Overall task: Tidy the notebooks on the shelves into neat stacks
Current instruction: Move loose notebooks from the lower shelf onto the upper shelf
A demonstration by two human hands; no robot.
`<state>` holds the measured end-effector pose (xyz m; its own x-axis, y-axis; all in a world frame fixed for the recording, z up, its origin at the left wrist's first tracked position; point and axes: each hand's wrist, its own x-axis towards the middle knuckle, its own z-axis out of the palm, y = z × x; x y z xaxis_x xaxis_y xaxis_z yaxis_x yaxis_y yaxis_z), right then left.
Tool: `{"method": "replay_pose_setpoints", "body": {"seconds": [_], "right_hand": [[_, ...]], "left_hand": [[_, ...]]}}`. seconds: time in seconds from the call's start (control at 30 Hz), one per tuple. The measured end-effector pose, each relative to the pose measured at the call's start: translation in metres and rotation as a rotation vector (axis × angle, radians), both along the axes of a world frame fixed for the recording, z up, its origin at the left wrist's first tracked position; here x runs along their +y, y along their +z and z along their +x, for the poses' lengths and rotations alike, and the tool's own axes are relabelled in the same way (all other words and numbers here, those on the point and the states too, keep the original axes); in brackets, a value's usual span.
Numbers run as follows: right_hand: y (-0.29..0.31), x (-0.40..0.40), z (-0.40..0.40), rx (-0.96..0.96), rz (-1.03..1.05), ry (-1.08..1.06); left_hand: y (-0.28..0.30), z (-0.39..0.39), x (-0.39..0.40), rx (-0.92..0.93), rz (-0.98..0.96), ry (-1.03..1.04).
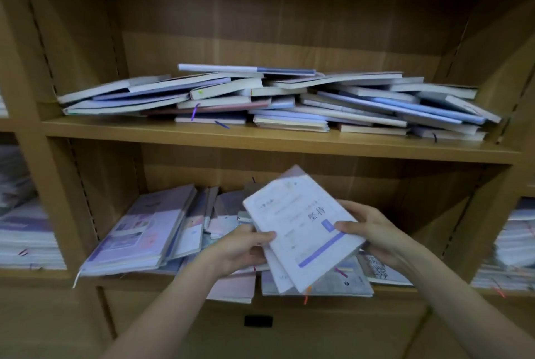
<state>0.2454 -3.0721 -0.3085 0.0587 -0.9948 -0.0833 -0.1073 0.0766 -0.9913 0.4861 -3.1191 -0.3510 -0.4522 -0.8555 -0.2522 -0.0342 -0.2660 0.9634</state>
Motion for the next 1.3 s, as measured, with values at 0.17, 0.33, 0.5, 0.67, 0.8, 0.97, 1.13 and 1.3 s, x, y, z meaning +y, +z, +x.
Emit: {"method": "replay_pose_setpoints", "body": {"seconds": [0.17, 0.33, 0.5, 0.67, 0.8, 0.97, 1.13, 1.3], "right_hand": [[0.034, 0.013, 0.030, 0.264, -0.218, 0.186], [0.049, 0.016, 0.047, 0.197, -0.253, 0.283], [0.031, 0.014, 0.067, 0.122, -0.170, 0.421], [0.062, -0.004, 0.107, 0.072, -0.353, 0.376], [0.112, -0.022, 0.148, -0.013, -0.488, 0.333], [0.171, -0.063, 0.212, -0.101, -0.566, 0.098], [0.217, -0.149, 0.281, -0.027, -0.518, -0.069], [0.224, -0.191, 0.318, 0.194, -0.349, 0.134]], "left_hand": [[0.004, 0.042, 0.027, 0.019, -0.238, 0.116], [0.035, 0.080, 0.042, -0.022, -0.482, 0.174], [0.059, 0.114, 0.059, -0.069, -0.566, 0.089], [0.094, 0.149, 0.065, -0.104, -0.709, 0.220], [0.140, 0.168, 0.042, -0.056, -0.761, 0.485], [0.211, 0.181, 0.004, -0.042, -0.685, 0.787], [0.203, 0.228, -0.036, -0.196, -0.706, 0.993], [0.168, 0.243, -0.059, -0.501, -0.765, 0.917]]}}
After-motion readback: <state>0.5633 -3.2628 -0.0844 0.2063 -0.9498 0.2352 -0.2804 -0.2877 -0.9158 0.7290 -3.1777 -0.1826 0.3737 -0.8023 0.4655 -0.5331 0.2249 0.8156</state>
